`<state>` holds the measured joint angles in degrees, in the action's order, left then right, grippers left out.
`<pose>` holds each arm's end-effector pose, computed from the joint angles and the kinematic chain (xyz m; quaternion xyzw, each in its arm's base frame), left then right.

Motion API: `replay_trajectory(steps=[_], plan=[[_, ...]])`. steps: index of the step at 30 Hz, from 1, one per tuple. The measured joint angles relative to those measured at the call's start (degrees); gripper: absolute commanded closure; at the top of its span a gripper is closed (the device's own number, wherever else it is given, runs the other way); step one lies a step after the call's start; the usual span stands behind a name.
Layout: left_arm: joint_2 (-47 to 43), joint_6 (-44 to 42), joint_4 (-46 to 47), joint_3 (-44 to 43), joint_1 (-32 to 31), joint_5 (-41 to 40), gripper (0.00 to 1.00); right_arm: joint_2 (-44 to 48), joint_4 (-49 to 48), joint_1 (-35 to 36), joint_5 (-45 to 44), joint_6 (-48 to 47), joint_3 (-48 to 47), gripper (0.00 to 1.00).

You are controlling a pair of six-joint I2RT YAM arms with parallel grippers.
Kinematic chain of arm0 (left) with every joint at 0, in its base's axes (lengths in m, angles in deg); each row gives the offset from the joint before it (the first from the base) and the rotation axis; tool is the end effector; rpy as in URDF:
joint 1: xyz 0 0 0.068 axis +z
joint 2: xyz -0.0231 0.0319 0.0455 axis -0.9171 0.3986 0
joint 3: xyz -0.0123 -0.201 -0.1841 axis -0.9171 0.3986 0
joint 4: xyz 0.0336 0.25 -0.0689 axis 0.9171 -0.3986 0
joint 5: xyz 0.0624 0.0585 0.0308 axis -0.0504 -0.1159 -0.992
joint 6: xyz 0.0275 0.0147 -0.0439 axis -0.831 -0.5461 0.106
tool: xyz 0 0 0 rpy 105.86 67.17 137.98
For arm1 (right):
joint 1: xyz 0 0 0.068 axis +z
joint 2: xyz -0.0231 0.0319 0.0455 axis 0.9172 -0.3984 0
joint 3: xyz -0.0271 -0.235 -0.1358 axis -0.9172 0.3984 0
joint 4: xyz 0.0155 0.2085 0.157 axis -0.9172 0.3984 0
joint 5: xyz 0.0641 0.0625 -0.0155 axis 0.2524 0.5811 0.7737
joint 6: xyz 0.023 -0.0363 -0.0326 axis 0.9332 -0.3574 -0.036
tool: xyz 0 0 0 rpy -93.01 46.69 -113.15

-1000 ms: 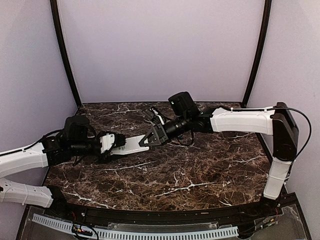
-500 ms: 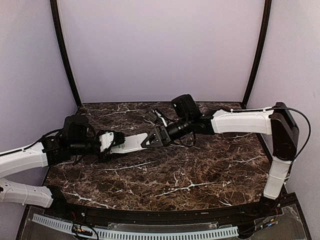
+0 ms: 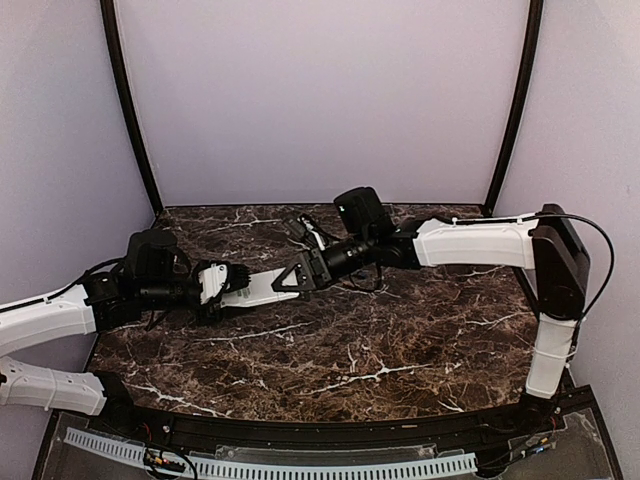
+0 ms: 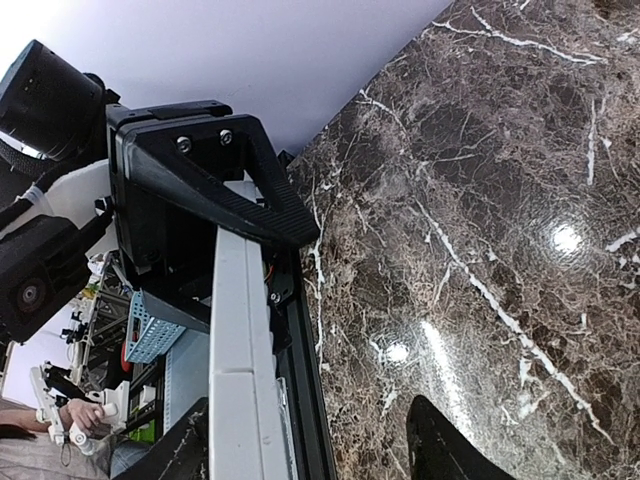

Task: Load the batteries into the remote control
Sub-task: Remove the battery cover from the remote control.

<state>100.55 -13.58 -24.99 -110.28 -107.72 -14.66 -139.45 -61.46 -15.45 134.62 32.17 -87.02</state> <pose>0.1612 -0.1560 0.2651 0.5995 0.5678 -0.1402 0.5464 0.2515 0.3535 0.2537 -0.3554 0.7368 0.5612 0.1261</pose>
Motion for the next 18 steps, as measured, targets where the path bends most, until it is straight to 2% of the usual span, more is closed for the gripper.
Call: replay_trajectory(steps=[4, 7, 14, 18], plan=[[0.02, 0.0, -0.15, 0.0, 0.02, -0.15, 1.0, -0.04, 0.9, 0.0, -1.46, -0.83, -0.57, 0.59], [0.02, 0.0, -0.92, 0.11, 0.02, -0.81, 1.0, 0.31, 2.47, -0.02, -2.93, -2.08, -0.66, 0.66], [0.04, 0.0, -0.9, 0.2, 0.02, -1.09, 1.0, 3.23, 5.86, -0.48, -5.86, -4.22, 0.57, 0.66], [0.04, 0.0, -0.9, 0.2, 0.02, -1.11, 1.0, 3.85, 7.23, -0.63, -5.68, -5.07, 0.96, 0.6]])
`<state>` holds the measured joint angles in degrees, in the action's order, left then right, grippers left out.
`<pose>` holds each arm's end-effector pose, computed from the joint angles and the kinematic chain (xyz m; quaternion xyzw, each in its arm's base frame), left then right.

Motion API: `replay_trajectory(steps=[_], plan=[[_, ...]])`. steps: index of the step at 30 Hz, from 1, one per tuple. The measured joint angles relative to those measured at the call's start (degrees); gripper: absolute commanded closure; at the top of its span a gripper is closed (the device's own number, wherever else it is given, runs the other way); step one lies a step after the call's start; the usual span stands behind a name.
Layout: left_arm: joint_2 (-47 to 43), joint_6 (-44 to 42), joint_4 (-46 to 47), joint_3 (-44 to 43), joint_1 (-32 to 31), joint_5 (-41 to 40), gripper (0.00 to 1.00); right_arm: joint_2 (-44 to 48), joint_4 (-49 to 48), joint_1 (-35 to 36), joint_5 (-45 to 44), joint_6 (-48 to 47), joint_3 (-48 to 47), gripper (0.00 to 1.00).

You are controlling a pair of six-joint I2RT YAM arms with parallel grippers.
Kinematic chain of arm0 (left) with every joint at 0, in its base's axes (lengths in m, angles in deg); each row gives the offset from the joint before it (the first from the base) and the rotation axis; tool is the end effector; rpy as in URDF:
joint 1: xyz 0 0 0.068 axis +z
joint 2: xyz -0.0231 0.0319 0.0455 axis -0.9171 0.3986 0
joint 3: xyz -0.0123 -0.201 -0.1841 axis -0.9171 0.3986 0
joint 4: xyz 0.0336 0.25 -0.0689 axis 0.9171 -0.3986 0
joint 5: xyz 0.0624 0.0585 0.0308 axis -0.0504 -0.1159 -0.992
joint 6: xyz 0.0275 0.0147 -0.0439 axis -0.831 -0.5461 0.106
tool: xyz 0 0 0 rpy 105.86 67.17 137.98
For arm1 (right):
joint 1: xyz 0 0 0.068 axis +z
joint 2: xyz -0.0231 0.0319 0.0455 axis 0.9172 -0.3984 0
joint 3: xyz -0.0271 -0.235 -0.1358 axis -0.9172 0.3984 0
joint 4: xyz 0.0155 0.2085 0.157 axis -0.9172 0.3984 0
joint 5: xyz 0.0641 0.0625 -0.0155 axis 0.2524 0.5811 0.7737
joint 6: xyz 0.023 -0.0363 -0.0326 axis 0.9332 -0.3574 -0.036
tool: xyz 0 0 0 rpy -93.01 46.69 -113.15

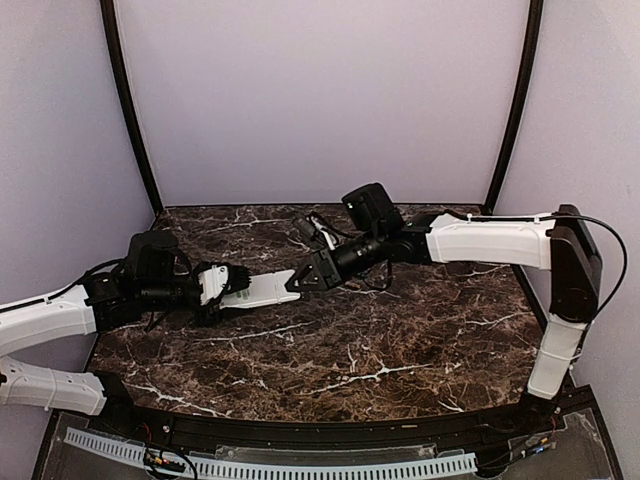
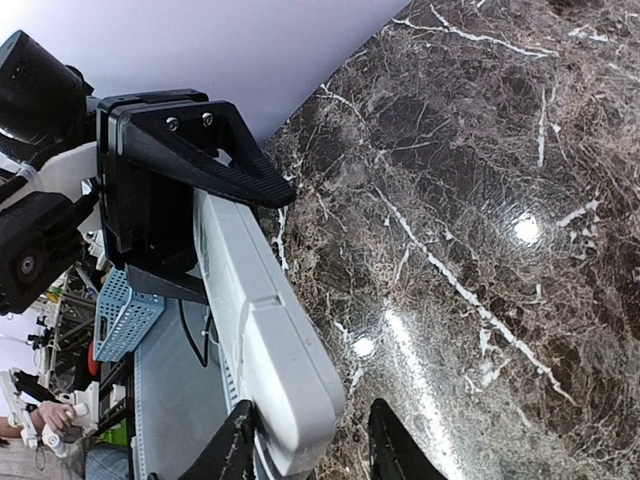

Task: Load the batteries into the remote control
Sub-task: Remove the battery cover from the remote control.

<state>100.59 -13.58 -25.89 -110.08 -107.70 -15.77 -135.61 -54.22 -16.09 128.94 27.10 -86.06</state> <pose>0.1612 -0.1551 0.2621 0.5987 0.5773 -0.1328 0.5391 0.2471 0.3366 0.2635 -0.3577 0.7633 0.5147 0.1564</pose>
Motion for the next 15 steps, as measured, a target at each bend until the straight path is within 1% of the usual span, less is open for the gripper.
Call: replay_trajectory(steps=[4, 6, 8, 12, 15], plan=[[0.0, -0.02, 0.22, 0.0, -0.02, 0.15, 1.0, 0.5, 0.28, -1.27, 2.97, 0.22, 0.85, 0.53], [-0.02, -0.02, 0.42, 0.0, -0.02, 0.35, 1.0, 1.18, 0.59, -2.58, 4.85, 0.33, 1.53, 0.52], [-0.02, -0.02, 0.63, 0.0, -0.02, 0.66, 1.0, 1.97, 0.74, -3.63, 6.62, 0.57, 1.84, 0.52], [-0.02, -0.02, 0.92, 0.0, -0.02, 1.18, 1.0, 2.73, 0.48, -4.7, 9.77, 1.18, 1.86, 0.59], [-0.02, -0.02, 0.92, 0.0, -0.02, 1.4, 1.0, 2.73, 0.42, -4.68, 11.15, 2.08, 1.88, 0.6]])
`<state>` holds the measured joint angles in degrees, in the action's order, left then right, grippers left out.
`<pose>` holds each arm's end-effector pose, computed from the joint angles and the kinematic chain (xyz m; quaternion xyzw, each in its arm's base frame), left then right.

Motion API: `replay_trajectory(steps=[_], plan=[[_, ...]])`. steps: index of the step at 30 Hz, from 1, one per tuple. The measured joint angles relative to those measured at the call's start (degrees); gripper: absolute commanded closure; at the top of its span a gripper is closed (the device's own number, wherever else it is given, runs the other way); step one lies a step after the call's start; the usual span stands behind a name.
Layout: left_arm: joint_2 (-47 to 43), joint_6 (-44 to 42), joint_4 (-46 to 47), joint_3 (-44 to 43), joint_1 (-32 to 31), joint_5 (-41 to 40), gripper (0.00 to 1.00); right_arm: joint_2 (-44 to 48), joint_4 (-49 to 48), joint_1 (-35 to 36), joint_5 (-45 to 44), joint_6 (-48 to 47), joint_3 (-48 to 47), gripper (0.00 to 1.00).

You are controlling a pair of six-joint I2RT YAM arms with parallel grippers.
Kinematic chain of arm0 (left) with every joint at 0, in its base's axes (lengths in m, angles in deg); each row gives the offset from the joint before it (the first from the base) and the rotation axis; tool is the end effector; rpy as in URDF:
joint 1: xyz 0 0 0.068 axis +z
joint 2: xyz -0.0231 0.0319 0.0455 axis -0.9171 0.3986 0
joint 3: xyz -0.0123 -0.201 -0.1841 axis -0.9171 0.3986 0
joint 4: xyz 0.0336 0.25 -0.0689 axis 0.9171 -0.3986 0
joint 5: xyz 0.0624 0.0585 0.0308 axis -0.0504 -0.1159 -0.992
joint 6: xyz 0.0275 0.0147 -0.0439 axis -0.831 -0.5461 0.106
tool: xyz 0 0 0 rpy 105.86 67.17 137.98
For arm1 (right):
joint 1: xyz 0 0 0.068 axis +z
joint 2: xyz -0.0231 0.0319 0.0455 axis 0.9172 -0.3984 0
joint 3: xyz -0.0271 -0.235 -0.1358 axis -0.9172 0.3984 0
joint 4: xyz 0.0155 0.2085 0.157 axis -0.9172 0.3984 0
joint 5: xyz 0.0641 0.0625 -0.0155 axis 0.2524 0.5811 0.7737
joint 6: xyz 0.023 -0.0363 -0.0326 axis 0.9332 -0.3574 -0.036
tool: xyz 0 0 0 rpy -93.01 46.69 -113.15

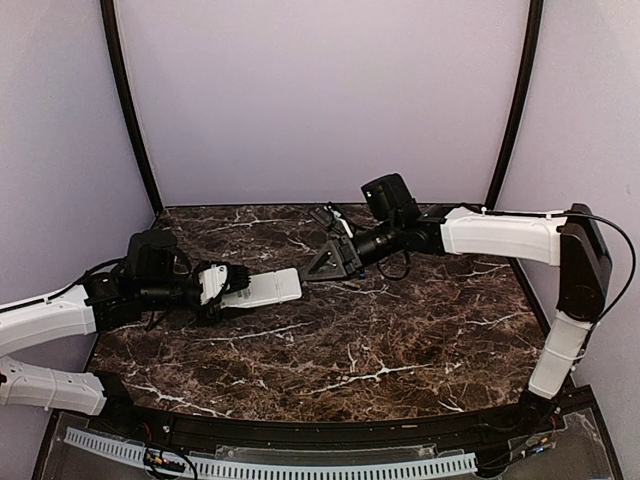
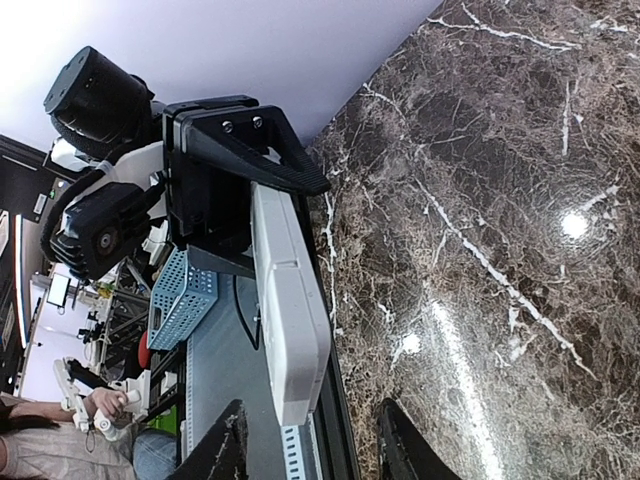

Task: Load the batteries into the remote control
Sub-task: Remove the battery cover from the remote control.

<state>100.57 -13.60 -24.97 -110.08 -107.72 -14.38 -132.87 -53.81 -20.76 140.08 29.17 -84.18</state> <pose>0.1609 -0.1560 0.2639 0.6008 0.5675 -0.1422 0.5447 0.2596 0.3076 0.2736 -0.3479 0.7395 0.5657 0.1105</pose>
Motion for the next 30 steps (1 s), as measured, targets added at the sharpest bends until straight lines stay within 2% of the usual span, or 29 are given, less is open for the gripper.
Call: replay_trajectory(steps=[9, 17, 30], plan=[[0.0, 0.02, 0.09, 0.0, 0.0, 0.72, 1.0, -0.35, -2.64, 0.42, 1.9, 2.86, 0.28, 0.63], [0.0, 0.04, 0.33, 0.0, 0.0, 0.92, 1.0, -1.42, -1.84, 1.75, 1.92, 2.8, 0.17, 0.75], [0.7, 0.35, 0.28, 0.0, 0.0, 0.74, 1.0, -1.36, -0.17, 2.25, -0.07, 2.27, 0.17, 0.81]])
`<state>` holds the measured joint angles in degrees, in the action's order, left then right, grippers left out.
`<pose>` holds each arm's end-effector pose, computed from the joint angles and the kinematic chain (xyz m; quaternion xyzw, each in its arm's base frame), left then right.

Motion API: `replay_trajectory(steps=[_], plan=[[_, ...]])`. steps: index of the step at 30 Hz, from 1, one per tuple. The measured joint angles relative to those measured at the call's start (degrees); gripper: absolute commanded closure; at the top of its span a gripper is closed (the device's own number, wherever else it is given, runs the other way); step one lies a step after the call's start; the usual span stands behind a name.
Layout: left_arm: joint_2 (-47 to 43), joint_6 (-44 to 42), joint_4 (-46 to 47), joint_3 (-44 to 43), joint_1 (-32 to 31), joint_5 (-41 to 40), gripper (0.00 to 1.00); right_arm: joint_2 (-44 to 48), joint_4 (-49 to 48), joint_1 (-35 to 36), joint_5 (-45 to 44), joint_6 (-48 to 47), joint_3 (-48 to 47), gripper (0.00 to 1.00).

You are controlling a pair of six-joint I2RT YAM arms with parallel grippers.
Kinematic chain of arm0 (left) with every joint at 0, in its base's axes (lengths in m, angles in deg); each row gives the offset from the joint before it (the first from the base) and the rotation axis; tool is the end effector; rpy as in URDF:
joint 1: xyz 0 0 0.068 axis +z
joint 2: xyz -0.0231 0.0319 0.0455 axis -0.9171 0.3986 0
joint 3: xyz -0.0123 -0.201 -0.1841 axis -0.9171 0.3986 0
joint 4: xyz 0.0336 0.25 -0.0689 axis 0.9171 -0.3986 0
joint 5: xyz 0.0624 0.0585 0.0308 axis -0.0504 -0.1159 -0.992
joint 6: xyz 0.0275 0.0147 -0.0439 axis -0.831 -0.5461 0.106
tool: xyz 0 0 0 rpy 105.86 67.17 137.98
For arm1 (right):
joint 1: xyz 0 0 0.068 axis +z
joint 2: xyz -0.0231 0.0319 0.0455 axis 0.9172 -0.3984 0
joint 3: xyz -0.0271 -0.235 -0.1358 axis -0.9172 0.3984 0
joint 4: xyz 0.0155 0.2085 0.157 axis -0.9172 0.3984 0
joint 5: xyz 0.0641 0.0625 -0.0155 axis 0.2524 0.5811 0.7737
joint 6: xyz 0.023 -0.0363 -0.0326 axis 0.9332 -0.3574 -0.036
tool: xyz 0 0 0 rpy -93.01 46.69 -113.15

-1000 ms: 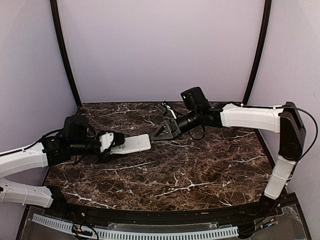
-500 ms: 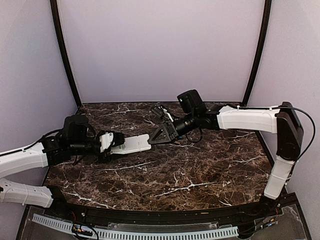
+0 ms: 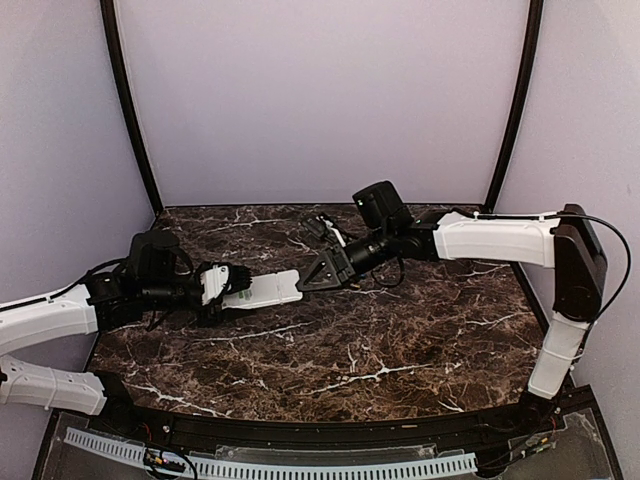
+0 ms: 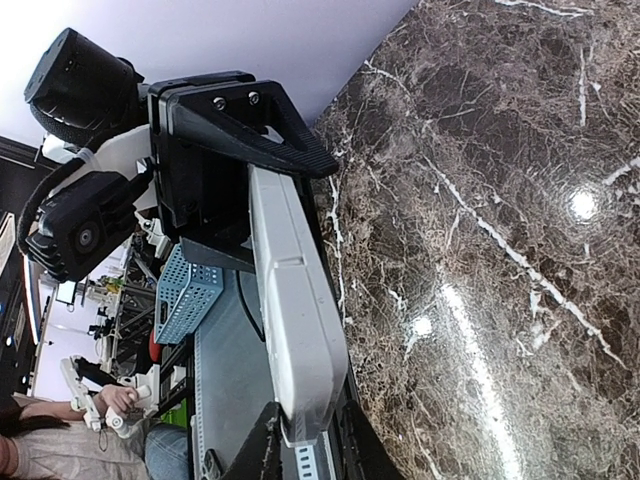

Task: Load the batteries into the remote control
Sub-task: Remove the battery cover from the remote control.

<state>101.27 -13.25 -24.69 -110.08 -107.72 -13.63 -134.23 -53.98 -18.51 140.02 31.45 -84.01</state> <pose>0.1620 -0.1576 0.2619 0.6021 0.5682 -0.1495 0.5406 0.2497 0.3202 0.2638 -0.3437 0.7455 0.5655 0.0794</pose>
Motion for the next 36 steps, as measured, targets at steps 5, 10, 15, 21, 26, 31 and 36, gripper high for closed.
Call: replay_trajectory(steps=[5, 10, 15, 21, 26, 31, 36], plan=[[0.63, 0.09, 0.0, 0.0, 0.0, -0.02, 1.0, 0.15, 0.5, 0.15, -0.81, -0.17, -0.02, 0.82], [0.7, 0.09, 0.0, 0.0, 0.0, -0.09, 1.0, 0.22, 0.74, 0.44, -1.03, -0.37, -0.11, 0.85], [0.74, 0.07, -0.02, 0.0, 0.0, -0.15, 1.0, 0.31, 0.72, 0.44, -0.85, -0.26, -0.11, 0.87], [1.07, 0.09, -0.04, 0.0, 0.0, -0.13, 1.0, 0.31, 0.5, 0.44, -0.24, 0.68, -0.11, 0.77], [1.09, 0.09, -0.02, 0.0, 0.0, -0.15, 1.0, 0.31, 0.07, 0.44, 0.09, 1.22, -0.11, 0.8], [1.11, 0.11, 0.02, 0.0, 0.0, -0.13, 1.0, 0.31, -0.26, 0.44, 0.07, 2.12, -0.11, 0.85], [1.11, 0.09, 0.04, -0.02, 0.0, -0.11, 1.0, 0.31, -1.44, 0.35, 0.85, 3.45, 0.33, 0.87]])
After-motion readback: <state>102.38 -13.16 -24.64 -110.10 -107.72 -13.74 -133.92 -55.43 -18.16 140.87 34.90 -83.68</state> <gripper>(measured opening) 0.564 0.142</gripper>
